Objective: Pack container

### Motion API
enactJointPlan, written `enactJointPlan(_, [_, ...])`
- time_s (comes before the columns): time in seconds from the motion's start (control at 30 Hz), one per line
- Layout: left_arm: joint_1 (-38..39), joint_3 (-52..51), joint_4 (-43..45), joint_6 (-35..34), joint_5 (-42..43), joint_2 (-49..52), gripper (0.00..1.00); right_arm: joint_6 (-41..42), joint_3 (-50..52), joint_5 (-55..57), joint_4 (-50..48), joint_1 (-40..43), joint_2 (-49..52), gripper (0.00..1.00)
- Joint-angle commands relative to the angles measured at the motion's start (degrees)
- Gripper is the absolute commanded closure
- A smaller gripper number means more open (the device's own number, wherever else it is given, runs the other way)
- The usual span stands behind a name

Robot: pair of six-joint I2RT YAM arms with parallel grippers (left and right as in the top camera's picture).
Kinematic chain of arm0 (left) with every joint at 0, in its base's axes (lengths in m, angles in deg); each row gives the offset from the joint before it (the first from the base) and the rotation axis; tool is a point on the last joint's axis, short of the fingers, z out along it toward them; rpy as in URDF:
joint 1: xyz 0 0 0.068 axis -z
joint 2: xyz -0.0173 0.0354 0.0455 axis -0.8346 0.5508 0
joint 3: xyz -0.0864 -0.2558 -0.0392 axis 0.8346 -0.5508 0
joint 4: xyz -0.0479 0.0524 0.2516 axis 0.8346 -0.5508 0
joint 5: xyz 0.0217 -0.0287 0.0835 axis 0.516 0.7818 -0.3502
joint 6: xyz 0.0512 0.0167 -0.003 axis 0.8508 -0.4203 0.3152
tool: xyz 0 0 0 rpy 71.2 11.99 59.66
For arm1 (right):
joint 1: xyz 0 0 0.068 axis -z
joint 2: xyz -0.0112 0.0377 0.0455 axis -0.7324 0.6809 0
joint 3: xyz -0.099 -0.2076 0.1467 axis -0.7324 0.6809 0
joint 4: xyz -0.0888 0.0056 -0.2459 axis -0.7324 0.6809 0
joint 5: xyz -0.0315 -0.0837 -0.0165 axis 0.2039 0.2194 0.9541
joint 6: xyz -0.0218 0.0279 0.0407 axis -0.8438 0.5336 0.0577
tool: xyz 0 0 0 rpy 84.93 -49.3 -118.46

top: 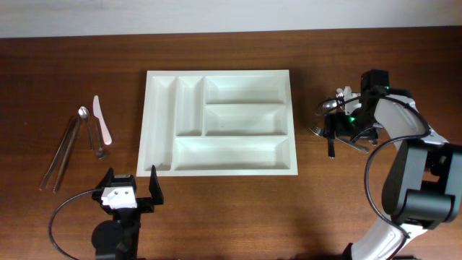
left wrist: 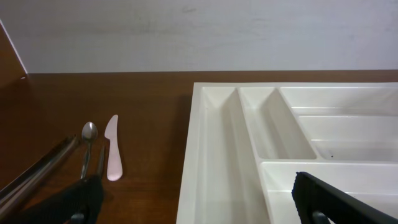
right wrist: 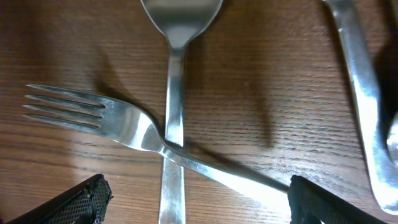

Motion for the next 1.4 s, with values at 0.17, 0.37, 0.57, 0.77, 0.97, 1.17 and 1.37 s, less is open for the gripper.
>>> enactJointPlan(0.17, [-0.3, -0.3, 0.1, 0.5, 0.4, -0.3, 0.01, -0.3, 0.6, -0.6, 1.7, -0.3, 4.3, 0.07])
enactJointPlan(0.37, [-0.3, -0.3, 0.1, 0.5, 0.4, -0.3, 0.01, 0.7, 0.7, -2.7, 3.7, -0.3, 4.9, 0.11])
enactJointPlan(0.57, [-0.3, -0.3, 0.1, 0.5, 0.4, -0.3, 0.01, 0.9, 0.8, -4.4, 5.2, -0.3, 4.9, 0.26])
enactJointPlan(0.77, [-0.3, -0.3, 0.1, 0.5, 0.4, -0.3, 0.01, 2.7, 0.8, -4.7, 5.6, -0.3, 4.9, 0.36])
enactJointPlan(0.97, [-0.3, -0.3, 0.2, 0.5, 0.4, -0.3, 0.01, 2.7, 0.8, -6.7, 6.6, -0.3, 4.9, 0.47])
enactJointPlan(1.17, [-0.3, -0.3, 0.2, 0.5, 0.4, -0.3, 0.01, 4.4, 0.8, -8.1, 7.7, -0.3, 4.9, 0.55])
enactJointPlan(1.37, [-0.3, -0.3, 0.2, 0.5, 0.4, -0.3, 0.01, 5.3, 0.8, -11.1, 8.9, -1.6, 4.9, 0.57])
